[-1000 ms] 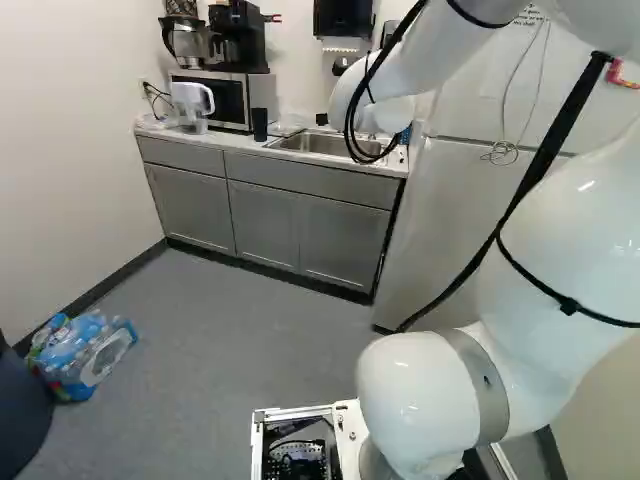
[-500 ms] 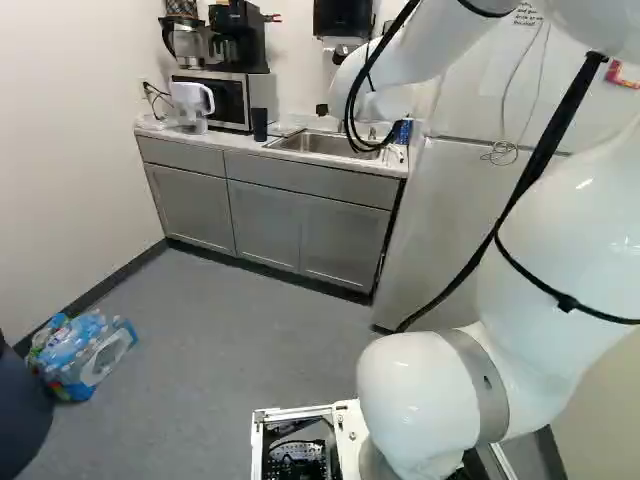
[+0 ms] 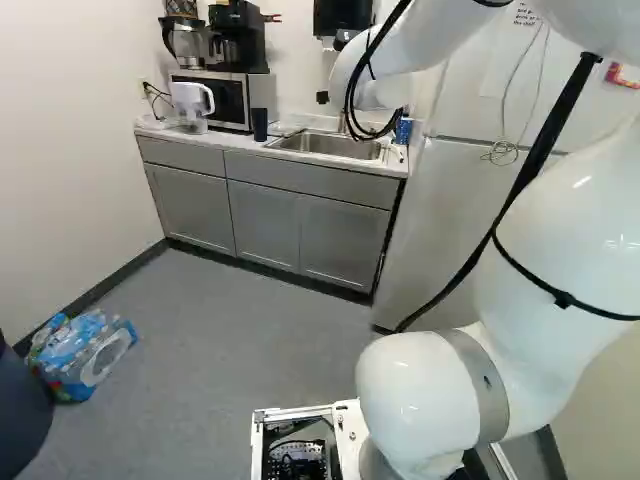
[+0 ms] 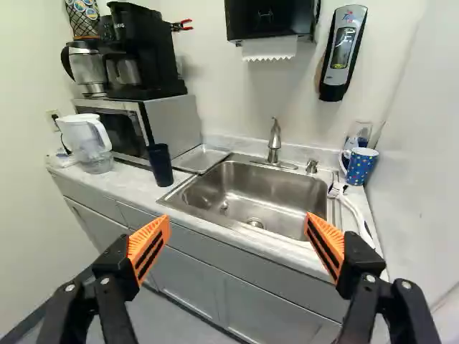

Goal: Rinse the cup and place it in the tray

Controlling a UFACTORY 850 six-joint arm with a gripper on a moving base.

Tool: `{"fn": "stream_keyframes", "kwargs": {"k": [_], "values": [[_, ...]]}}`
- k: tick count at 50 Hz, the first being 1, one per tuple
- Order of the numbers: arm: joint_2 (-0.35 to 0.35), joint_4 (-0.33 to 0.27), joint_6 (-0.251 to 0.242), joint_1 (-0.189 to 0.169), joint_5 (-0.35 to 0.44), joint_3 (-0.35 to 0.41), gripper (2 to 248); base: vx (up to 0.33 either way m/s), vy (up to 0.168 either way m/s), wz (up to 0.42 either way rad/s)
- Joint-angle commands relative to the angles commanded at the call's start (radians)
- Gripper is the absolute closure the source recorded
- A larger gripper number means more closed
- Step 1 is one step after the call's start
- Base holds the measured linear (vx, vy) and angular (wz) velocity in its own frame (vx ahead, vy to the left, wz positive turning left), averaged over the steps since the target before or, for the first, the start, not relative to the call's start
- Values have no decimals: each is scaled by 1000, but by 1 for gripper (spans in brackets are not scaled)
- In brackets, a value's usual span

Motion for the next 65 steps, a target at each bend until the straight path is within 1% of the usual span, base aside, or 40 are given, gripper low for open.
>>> {"fn": "stream_keyframes", "kwargs": {"k": [34, 43, 65], "values": [[0, 0, 0, 0, 0, 0, 3, 2, -2, -2], [0, 0, 0, 0, 0, 0, 3, 84, -29, -15], [0, 0, 0, 0, 0, 0, 3, 117, 9, -20]]}}
